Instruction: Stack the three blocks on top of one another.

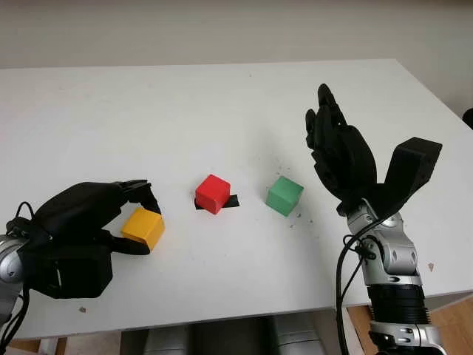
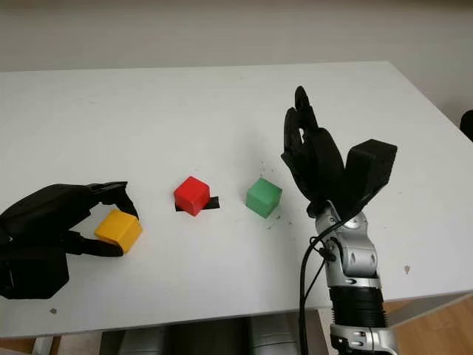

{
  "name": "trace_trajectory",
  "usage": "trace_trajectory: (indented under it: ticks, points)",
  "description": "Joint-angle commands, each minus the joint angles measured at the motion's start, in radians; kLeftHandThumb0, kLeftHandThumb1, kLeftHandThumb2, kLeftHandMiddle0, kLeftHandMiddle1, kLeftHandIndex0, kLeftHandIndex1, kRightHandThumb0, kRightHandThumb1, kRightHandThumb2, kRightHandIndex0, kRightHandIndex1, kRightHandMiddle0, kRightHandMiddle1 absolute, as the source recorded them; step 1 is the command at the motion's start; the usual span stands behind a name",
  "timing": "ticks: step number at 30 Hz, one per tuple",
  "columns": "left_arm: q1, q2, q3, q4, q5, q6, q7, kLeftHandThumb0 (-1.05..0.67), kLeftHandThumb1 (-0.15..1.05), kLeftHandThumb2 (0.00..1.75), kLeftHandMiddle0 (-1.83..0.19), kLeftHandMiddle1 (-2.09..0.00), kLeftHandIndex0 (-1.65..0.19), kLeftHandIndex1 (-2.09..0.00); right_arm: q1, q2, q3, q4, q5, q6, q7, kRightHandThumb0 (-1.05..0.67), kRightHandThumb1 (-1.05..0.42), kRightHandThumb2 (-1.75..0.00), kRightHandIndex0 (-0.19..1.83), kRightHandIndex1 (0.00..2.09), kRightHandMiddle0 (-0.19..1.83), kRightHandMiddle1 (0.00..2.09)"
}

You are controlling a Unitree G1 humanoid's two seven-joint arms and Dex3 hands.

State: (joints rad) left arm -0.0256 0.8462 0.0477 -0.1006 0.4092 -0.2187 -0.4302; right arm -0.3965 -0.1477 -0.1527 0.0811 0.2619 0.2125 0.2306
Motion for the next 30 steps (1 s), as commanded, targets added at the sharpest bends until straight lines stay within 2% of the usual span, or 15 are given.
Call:
trace_trajectory:
  ticks: [1, 3, 8, 9, 11, 13, 19, 24, 27, 30]
  points:
    - [0.002, 0.001, 0.016, 0.013, 0.0, -0.029, 0.024, -0.48, 1.03, 0.07, -0.28, -0.09, -0.17, -1.5, -0.009, -0.008, -0.003, -0.005, 0.003, -0.003, 0.002, -0.73, -1.05, -0.67, -0.19, 0.0, -0.19, 0.0]
    - [-0.001, 0.005, 0.015, 0.03, 0.019, -0.059, 0.052, -0.42, 1.04, 0.06, -0.32, -0.11, -0.16, -1.63, -0.01, -0.006, -0.004, -0.002, 0.004, -0.006, 0.002, -0.72, -1.05, -0.66, -0.19, 0.0, -0.19, 0.0]
    - [-0.01, 0.009, 0.014, 0.05, 0.072, -0.111, 0.122, -0.39, 1.01, 0.05, -0.34, -0.16, -0.17, -1.74, -0.011, -0.009, -0.003, 0.003, -0.001, -0.012, 0.005, -0.73, -1.05, -0.66, -0.19, 0.0, -0.19, 0.0]
    - [-0.013, 0.012, 0.015, 0.05, 0.086, -0.121, 0.135, -0.38, 0.99, 0.05, -0.31, -0.26, -0.18, -1.77, -0.011, -0.009, -0.003, 0.003, -0.002, -0.011, 0.005, -0.73, -1.05, -0.66, -0.19, 0.0, -0.19, 0.0]
    - [-0.019, 0.02, 0.017, 0.041, 0.114, -0.126, 0.149, -0.38, 0.98, 0.05, -0.13, -0.64, -0.19, -1.78, -0.011, -0.009, -0.002, 0.003, -0.002, -0.01, 0.005, -0.73, -1.05, -0.65, -0.19, 0.0, -0.19, 0.0]
    - [-0.03, 0.026, 0.021, 0.03, 0.113, -0.123, 0.137, -0.36, 0.96, 0.05, -0.06, -0.77, -0.2, -1.75, -0.012, -0.009, -0.002, 0.001, -0.002, -0.008, 0.004, -0.73, -1.05, -0.65, -0.19, 0.0, -0.19, 0.0]
    - [-0.108, 0.052, 0.037, 0.021, 0.031, -0.106, 0.052, -0.37, 0.97, 0.06, -0.18, -0.55, -0.2, -1.68, -0.014, -0.007, -0.002, 0.003, 0.002, -0.009, 0.007, -0.73, -1.05, -0.65, -0.19, 0.0, -0.19, 0.0]
    - [-0.217, 0.074, 0.043, 0.038, -0.031, -0.112, 0.008, -0.4, 1.02, 0.06, -0.23, -0.49, -0.18, -1.73, -0.014, -0.004, 0.001, -0.003, -0.005, -0.004, -0.005, -0.73, -1.05, -0.65, -0.19, 0.0, -0.19, 0.0]
    - [-0.285, 0.077, 0.033, 0.044, -0.045, -0.103, -0.014, -0.41, 1.03, 0.07, -0.23, -0.47, -0.17, -1.67, -0.013, -0.002, 0.0, -0.008, 0.001, 0.003, -0.007, -0.73, -1.05, -0.64, -0.19, 0.0, -0.19, 0.0]
    - [-0.362, 0.074, 0.009, 0.04, -0.043, -0.085, -0.05, -0.41, 1.01, 0.06, -0.26, -0.49, -0.29, -1.59, -0.012, -0.001, 0.003, -0.011, -0.001, 0.003, -0.011, -0.73, -1.05, -0.64, -0.19, 0.0, -0.19, 0.0]
